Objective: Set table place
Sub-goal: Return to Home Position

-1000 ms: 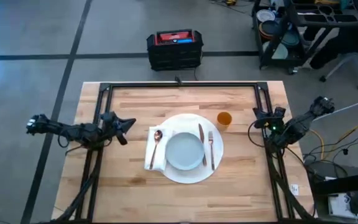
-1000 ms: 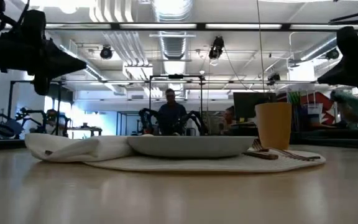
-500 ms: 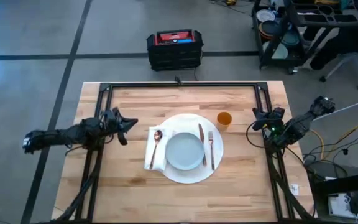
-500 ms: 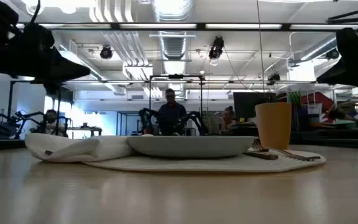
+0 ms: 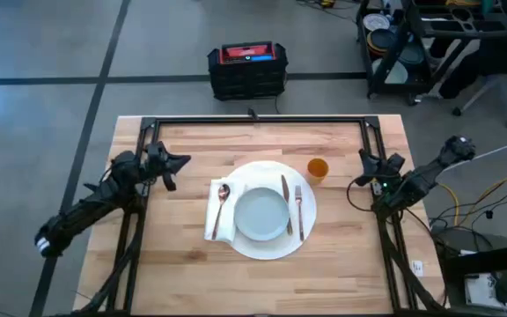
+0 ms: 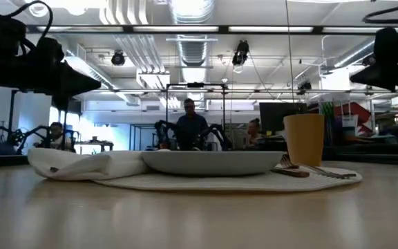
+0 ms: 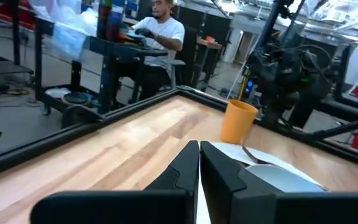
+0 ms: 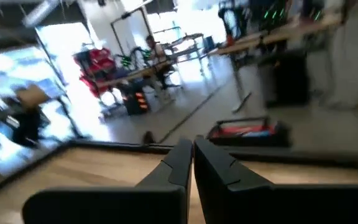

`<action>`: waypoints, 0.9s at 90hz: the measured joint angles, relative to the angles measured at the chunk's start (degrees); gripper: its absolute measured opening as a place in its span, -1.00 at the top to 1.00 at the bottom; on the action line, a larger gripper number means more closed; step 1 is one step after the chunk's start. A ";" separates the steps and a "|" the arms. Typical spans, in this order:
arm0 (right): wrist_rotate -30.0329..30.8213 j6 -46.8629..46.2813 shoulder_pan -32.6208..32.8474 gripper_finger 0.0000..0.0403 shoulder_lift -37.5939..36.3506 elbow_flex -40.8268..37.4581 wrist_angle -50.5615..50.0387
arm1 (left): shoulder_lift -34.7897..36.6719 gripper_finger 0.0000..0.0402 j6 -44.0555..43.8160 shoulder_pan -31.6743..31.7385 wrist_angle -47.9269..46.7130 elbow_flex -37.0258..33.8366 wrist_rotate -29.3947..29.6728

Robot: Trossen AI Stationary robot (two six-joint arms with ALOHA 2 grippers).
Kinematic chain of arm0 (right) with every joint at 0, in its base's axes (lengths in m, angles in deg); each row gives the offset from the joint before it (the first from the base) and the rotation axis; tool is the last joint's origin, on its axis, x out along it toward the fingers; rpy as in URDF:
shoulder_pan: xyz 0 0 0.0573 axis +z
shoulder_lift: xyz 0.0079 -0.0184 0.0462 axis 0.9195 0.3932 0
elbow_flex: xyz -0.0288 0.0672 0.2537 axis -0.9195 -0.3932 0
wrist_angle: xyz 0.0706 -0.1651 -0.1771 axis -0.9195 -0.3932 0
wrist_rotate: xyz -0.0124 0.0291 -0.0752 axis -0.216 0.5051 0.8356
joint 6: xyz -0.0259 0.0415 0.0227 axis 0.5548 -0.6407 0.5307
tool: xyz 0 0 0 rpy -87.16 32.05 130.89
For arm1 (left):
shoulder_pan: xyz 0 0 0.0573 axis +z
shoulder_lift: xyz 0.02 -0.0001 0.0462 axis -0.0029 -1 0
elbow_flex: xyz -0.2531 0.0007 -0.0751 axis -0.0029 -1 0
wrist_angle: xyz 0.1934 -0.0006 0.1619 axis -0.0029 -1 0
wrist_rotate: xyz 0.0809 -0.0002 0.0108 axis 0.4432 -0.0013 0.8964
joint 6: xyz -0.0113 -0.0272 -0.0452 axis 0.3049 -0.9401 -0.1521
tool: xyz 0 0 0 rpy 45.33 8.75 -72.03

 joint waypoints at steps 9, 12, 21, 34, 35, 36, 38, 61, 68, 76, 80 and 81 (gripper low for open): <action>0.20 5.39 -5.42 1.00 -0.12 0.02 -0.03 | -0.02 1.00 -0.06 0.00 -0.01 0.00 -0.11; 0.22 5.63 -7.89 1.00 -0.14 0.02 -0.05 | -0.02 1.00 -0.07 0.00 -0.02 0.00 -0.11; 0.22 5.51 -17.10 1.00 -0.14 0.02 -0.05 | -0.20 1.00 -0.09 0.00 -0.02 0.00 -0.11; 0.22 4.80 -33.60 1.00 -0.14 0.02 -0.08 | -0.73 1.00 -0.53 0.00 -0.04 0.00 -0.08; 0.22 4.72 -34.90 1.00 -0.14 0.03 -0.08 | -0.76 1.00 -0.51 0.00 -0.04 0.00 -0.06; 0.22 4.62 -36.25 1.00 -0.14 0.04 -0.08 | -0.79 1.00 -0.51 0.00 -0.04 0.00 -0.05; 0.22 4.40 -38.86 1.00 -0.14 0.02 -0.07 | -0.84 1.00 -0.51 0.00 -0.04 0.00 -0.05; -0.97 0.94 -57.47 1.00 -0.14 -0.04 0.43 | -4.34 1.00 2.86 0.00 -0.15 0.00 0.47; -3.17 3.01 -58.31 1.00 0.29 -0.07 2.02 | -5.99 1.00 2.65 0.00 -0.17 0.00 0.48; -5.21 4.45 -58.07 1.00 2.44 -0.09 3.04 | -6.84 1.00 2.53 0.00 -0.17 0.00 0.50; -5.48 4.12 -57.47 1.00 3.85 -0.11 3.14 | -6.97 1.00 2.53 0.00 -0.15 0.00 0.50; -5.53 3.95 -57.22 1.00 4.19 -0.11 3.16 | -6.99 1.00 2.53 0.00 -0.15 0.00 0.50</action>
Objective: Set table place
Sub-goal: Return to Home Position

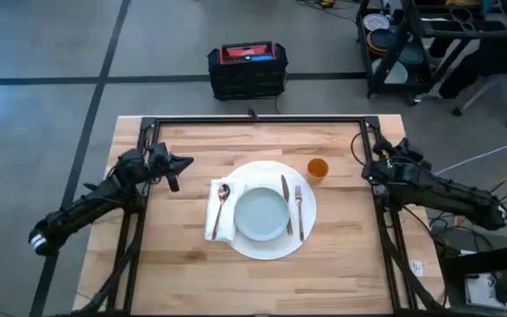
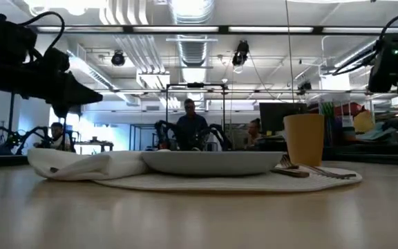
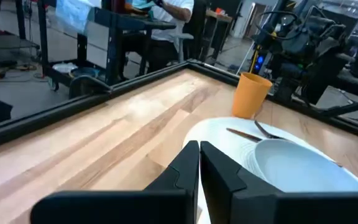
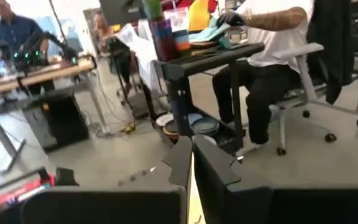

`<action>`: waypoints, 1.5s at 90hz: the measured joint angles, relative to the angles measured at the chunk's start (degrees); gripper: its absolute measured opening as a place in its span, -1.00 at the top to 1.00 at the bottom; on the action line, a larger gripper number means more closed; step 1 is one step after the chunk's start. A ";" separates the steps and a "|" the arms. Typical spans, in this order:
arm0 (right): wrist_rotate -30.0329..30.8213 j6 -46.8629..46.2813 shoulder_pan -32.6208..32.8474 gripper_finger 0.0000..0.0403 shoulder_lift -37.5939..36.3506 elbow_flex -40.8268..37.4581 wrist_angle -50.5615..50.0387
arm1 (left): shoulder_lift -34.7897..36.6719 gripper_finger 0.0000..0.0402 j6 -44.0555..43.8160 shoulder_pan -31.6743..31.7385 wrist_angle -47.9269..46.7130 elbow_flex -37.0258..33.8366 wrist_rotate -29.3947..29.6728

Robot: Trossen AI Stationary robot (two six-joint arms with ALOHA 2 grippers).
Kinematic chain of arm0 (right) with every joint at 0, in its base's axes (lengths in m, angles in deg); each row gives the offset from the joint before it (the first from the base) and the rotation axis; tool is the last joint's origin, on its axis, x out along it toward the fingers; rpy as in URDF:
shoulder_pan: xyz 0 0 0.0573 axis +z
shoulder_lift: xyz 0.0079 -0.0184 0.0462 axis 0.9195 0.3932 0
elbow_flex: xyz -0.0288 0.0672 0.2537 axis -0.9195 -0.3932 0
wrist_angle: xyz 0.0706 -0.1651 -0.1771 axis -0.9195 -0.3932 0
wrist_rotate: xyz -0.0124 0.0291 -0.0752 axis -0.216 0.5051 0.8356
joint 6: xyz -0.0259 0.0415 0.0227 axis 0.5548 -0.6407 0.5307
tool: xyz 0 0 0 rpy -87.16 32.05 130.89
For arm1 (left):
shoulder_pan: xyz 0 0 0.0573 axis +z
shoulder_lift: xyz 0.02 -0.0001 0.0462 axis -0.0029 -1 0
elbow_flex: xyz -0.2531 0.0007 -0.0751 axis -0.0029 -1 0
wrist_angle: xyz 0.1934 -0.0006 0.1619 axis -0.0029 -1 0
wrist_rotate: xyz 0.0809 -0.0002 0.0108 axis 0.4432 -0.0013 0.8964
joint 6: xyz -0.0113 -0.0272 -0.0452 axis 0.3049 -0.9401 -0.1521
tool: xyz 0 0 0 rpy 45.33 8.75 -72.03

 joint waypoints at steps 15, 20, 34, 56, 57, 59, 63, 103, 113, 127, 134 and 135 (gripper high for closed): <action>-0.31 -2.87 6.23 1.00 5.23 0.00 0.31 | 1.05 1.00 -0.02 0.00 0.22 -0.02 0.02; -0.15 -4.33 8.72 1.00 7.28 0.00 0.30 | 1.64 1.00 -0.02 0.00 0.24 -0.02 0.07; 5.50 -14.73 12.29 1.00 11.19 0.20 -2.66 | 2.64 1.00 0.48 -0.01 0.25 -0.02 2.51; 5.59 -14.78 12.12 1.00 10.38 0.33 -5.67 | 4.16 1.00 1.05 0.00 -0.20 -0.02 4.50; 5.67 -14.62 12.12 1.00 10.25 0.38 -6.05 | 4.20 1.00 1.06 -0.02 -0.23 -0.02 4.52; 5.78 -14.44 12.12 1.00 10.10 0.43 -6.41 | 4.28 1.00 1.13 0.00 -0.26 -0.02 4.52; 5.76 -14.54 12.11 1.00 9.91 0.42 -6.68 | 4.37 1.00 1.24 0.00 -0.31 -0.02 4.52; 0.03 -12.34 12.12 1.00 10.51 0.86 -5.14 | -3.75 1.00 1.79 0.00 -0.92 -0.02 7.71; -0.29 -12.73 12.12 1.00 10.62 1.56 -5.20 | -6.73 1.00 1.75 0.00 -0.92 -0.02 7.69; -0.25 -10.61 12.12 1.00 10.60 6.00 -5.39 | -10.45 1.00 1.17 0.00 -0.92 -0.02 7.62; -0.18 -10.03 12.12 1.00 10.60 8.86 -6.52 | -12.09 1.00 -1.02 0.00 -0.96 0.00 7.58; -0.17 -9.87 12.12 1.00 10.58 9.16 -6.76 | -12.30 1.00 -1.01 0.00 -0.96 0.00 7.58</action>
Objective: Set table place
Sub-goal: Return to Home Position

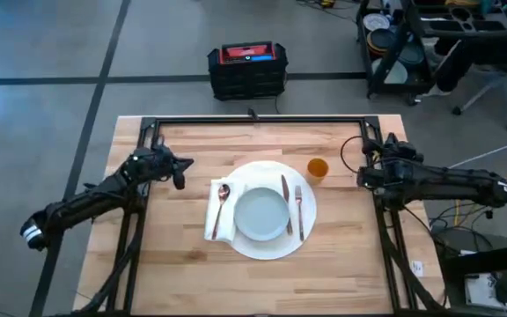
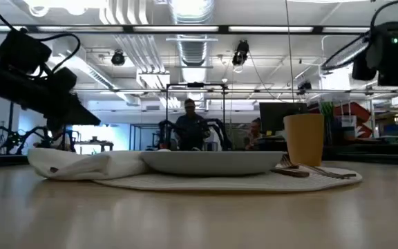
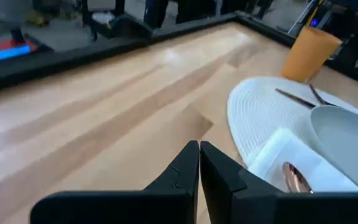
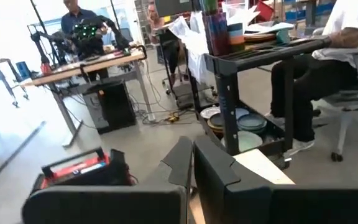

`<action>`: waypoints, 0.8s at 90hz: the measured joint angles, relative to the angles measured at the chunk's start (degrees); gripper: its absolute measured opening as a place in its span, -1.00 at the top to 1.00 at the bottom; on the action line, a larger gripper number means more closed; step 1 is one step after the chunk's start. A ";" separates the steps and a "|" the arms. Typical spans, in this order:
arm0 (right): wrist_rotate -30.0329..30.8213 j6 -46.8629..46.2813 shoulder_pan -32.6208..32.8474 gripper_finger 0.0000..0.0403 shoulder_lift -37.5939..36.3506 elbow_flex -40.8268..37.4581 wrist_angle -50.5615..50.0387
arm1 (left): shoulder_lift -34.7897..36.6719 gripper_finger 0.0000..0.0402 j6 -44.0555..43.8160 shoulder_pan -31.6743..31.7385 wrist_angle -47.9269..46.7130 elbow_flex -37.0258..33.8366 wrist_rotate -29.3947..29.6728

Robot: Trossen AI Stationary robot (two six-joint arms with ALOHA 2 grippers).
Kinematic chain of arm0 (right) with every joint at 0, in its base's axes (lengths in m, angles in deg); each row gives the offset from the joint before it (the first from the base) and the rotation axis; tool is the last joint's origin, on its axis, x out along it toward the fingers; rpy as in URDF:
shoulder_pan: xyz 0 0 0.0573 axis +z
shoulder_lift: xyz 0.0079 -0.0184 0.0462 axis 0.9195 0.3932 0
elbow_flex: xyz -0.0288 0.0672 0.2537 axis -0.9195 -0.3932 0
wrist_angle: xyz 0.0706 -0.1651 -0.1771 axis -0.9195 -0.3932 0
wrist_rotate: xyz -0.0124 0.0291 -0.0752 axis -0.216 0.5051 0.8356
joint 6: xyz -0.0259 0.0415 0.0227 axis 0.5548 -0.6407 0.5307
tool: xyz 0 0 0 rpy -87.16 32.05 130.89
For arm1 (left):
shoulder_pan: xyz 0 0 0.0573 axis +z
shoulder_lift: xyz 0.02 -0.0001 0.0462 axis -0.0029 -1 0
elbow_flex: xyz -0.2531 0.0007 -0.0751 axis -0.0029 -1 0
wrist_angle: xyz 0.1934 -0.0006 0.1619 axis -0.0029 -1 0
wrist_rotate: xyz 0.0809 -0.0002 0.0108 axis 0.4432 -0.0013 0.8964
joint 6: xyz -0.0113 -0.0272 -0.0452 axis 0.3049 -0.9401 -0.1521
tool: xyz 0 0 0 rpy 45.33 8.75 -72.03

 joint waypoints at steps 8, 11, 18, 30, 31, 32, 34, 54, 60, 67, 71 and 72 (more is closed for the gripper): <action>-0.05 -1.89 0.00 1.00 -0.71 0.96 -2.18 | -0.82 1.00 2.77 -0.12 0.19 0.06 -0.85; -0.25 -3.66 0.00 1.00 -1.02 0.91 -3.40 | -0.82 1.00 4.00 -0.20 0.38 0.06 -1.32; -0.48 -10.66 0.00 1.00 -2.27 -0.35 -7.02 | -0.35 1.00 5.65 -0.26 1.01 0.06 -1.83; -0.60 -25.26 -0.02 1.00 -5.04 -4.92 -10.88 | 1.72 1.00 6.43 -0.26 1.81 0.06 -1.83; -0.61 -25.87 -0.02 1.00 -5.34 -5.36 -10.86 | 1.92 1.00 6.44 -0.26 1.81 0.06 -1.83; -0.70 -26.37 -0.02 1.00 -5.62 -5.77 -10.73 | 2.11 1.00 6.46 -0.26 1.81 0.06 -1.83; -1.11 -26.72 -0.02 1.00 -6.25 -6.58 -10.27 | 2.53 1.00 6.50 -0.26 1.79 0.07 -1.83; -1.48 -23.41 -0.02 1.00 -10.44 -7.89 -7.85 | 6.81 1.00 8.19 -0.28 0.54 0.04 -2.40; -1.80 -22.14 -0.02 1.00 -11.20 -7.86 -7.80 | 7.66 1.00 8.29 -0.45 0.73 0.04 -4.23; -1.99 -21.83 0.09 1.00 -11.63 -7.82 -7.78 | 8.46 1.00 8.31 -0.93 1.25 0.04 -8.95; -1.98 -21.36 0.09 1.00 -11.72 -7.82 -7.79 | 8.87 1.00 8.26 -1.26 1.52 0.04 -12.20; -1.99 -21.15 0.09 1.00 -11.72 -7.82 -7.78 | 8.94 1.00 8.24 -1.37 1.55 0.04 -12.96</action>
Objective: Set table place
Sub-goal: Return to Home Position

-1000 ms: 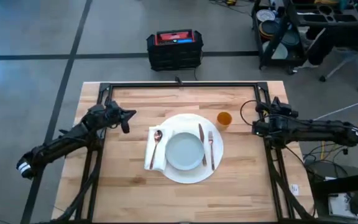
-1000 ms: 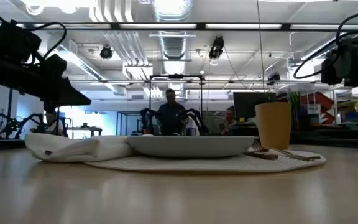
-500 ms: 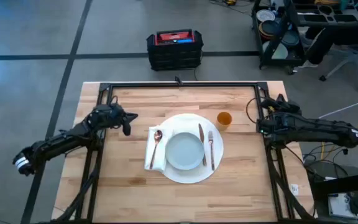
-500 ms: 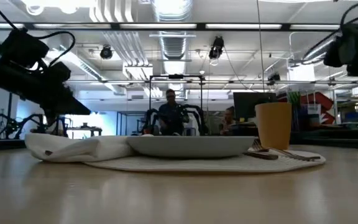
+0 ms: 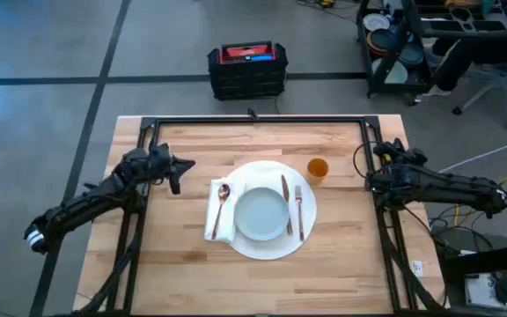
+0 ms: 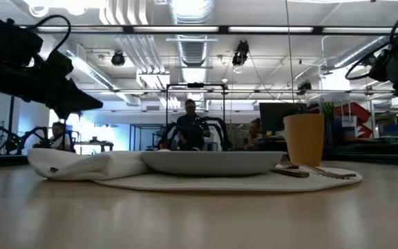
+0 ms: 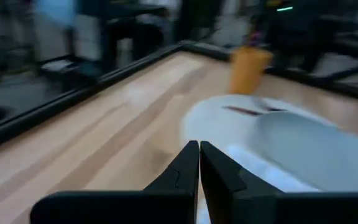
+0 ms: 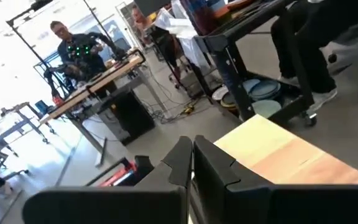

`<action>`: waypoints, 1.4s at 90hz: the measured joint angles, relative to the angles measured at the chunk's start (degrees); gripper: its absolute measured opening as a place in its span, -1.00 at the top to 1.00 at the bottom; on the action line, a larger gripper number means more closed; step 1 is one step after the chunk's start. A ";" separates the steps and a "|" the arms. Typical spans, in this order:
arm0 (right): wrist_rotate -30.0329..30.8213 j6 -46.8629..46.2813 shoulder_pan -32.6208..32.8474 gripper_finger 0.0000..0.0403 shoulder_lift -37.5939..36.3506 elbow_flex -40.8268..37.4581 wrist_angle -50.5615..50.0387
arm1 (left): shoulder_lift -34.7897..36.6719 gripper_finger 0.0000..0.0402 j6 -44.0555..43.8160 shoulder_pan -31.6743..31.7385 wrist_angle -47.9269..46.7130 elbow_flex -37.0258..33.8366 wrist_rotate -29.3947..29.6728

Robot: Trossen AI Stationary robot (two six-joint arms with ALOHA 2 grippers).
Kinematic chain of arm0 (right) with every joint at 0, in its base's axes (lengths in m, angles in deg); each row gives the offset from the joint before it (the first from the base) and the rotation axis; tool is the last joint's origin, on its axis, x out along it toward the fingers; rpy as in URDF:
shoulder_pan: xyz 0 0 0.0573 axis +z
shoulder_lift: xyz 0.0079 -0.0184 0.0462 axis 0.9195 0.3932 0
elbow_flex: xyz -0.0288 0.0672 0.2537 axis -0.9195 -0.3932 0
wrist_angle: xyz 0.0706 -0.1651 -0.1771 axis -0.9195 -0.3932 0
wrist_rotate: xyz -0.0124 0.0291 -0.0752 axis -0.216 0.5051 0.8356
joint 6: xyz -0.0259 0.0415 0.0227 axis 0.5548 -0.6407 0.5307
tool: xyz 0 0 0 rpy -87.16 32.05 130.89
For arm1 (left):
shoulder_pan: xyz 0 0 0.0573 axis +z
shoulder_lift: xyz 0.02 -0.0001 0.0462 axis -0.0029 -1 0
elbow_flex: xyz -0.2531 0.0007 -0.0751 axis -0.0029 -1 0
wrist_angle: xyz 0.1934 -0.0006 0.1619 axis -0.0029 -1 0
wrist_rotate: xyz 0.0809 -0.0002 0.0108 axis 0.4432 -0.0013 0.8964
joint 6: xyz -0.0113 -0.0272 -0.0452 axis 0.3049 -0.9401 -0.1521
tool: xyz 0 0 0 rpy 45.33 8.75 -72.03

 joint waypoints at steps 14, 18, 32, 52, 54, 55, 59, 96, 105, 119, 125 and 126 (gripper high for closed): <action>0.06 6.87 0.00 1.00 0.09 0.07 0.40 | -0.48 1.00 0.03 -2.05 0.22 0.00 -5.25; 0.06 7.11 0.00 1.00 0.09 0.09 0.38 | -0.59 1.00 0.09 -2.75 0.23 0.00 -5.75; 0.06 6.75 0.00 1.00 0.09 0.09 0.39 | -0.09 1.00 -1.68 -6.55 0.33 -0.02 -14.51; 0.10 6.76 0.00 1.00 0.09 0.10 0.43 | 1.58 1.00 -6.65 -17.88 0.65 -0.04 -8.67; 0.10 6.76 0.00 1.00 0.09 0.09 0.43 | 1.79 1.00 -6.92 -19.47 0.73 -0.04 -6.66; 0.11 6.76 0.00 1.00 0.09 0.09 0.42 | 1.88 1.00 -6.98 -20.27 0.78 -0.04 -5.56; 0.13 6.90 0.00 1.00 0.09 0.09 0.48 | 2.25 1.00 -7.20 -23.85 0.92 -0.04 -0.65; 0.13 7.33 0.00 1.00 0.09 0.11 0.62 | 0.24 1.00 -10.48 -57.71 0.37 -0.04 56.51; 0.13 7.72 0.00 1.00 0.09 0.11 0.68 | -1.68 1.00 -12.14 -63.23 0.17 -0.04 66.02; -0.05 9.28 0.00 1.00 0.09 0.22 0.86 | -5.00 1.00 -14.10 -68.37 -0.82 -0.04 76.92; -0.07 10.56 0.00 1.00 0.09 0.28 0.88 | -6.62 1.00 -14.35 -69.28 -1.09 -0.02 78.88; -0.07 10.73 0.00 1.00 0.09 0.28 0.88 | -6.88 1.00 -14.35 -69.34 -1.11 -0.02 78.90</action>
